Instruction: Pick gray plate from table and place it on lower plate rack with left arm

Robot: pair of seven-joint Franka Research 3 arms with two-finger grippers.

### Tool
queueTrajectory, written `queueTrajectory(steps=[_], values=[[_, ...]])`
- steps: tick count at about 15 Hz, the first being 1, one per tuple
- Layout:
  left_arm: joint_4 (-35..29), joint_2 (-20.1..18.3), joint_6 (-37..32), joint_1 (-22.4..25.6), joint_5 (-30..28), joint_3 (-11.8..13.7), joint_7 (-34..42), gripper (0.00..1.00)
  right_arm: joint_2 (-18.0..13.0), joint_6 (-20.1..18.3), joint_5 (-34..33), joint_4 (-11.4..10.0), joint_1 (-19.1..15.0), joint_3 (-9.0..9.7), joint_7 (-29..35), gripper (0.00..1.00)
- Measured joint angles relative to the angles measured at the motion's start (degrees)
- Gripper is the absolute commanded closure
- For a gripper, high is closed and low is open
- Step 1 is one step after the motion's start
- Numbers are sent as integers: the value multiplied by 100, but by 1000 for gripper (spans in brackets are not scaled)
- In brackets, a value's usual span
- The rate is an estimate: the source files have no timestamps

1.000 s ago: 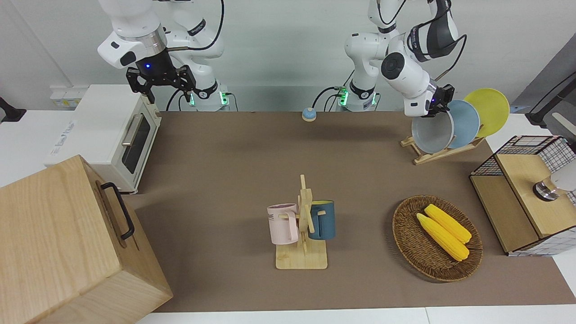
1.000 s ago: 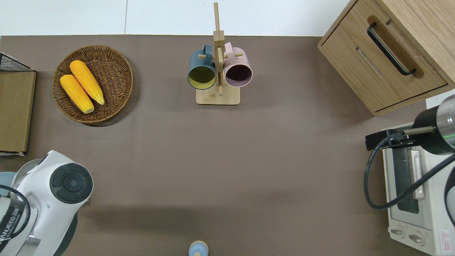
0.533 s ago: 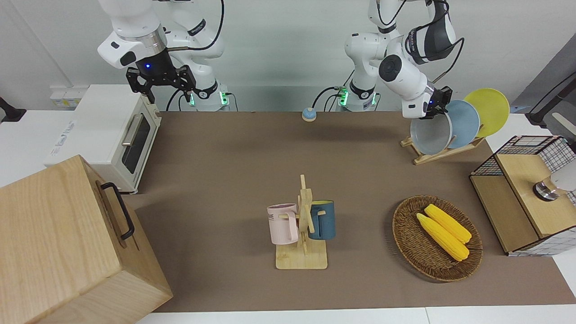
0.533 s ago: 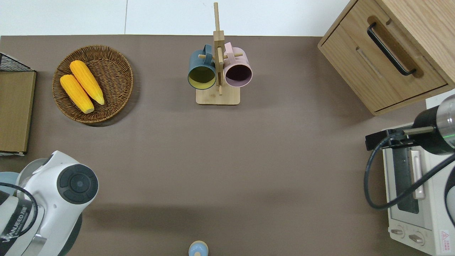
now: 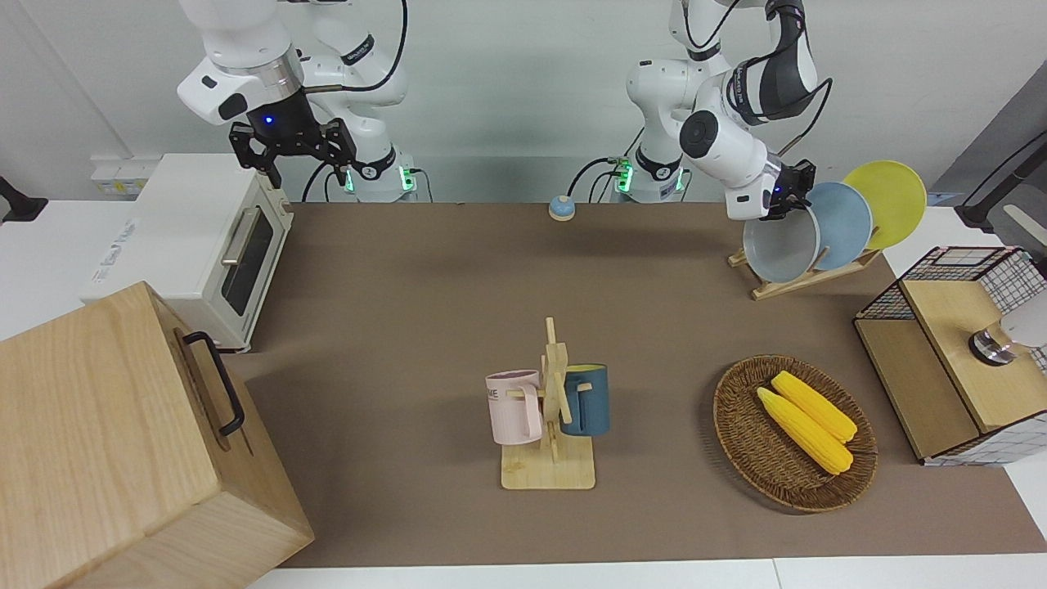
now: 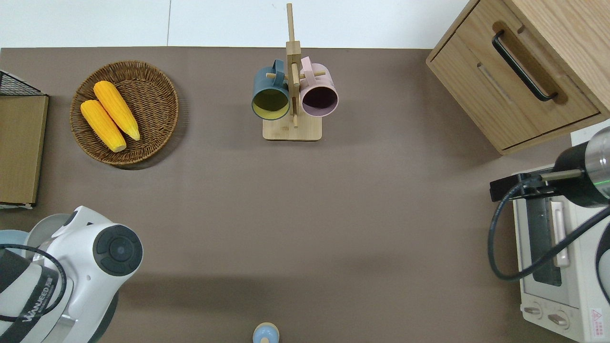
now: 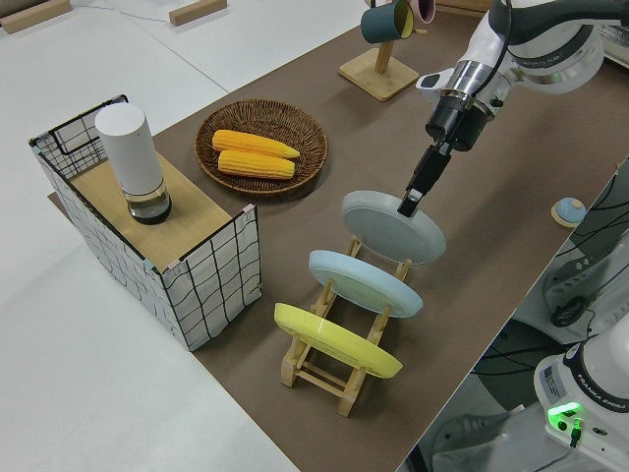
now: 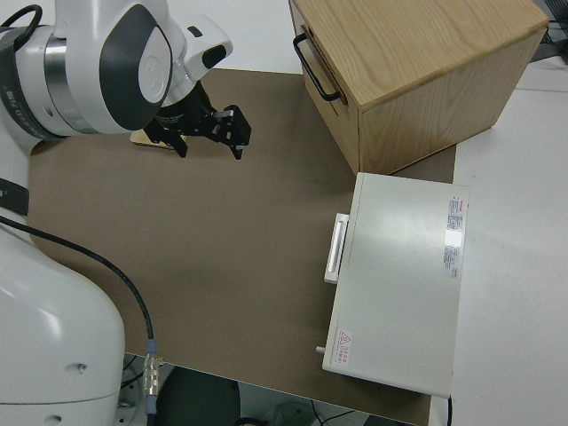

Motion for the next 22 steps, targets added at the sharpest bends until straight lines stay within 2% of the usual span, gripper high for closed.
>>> queueTrajectory(steps=[13, 22], values=[[-11, 160, -100, 0, 369, -58, -230, 1000, 0, 0, 0, 0, 0, 0, 0, 13], [-10, 237, -102, 0, 407, -61, -307, 1000, 0, 0, 0, 0, 0, 0, 0, 13]])
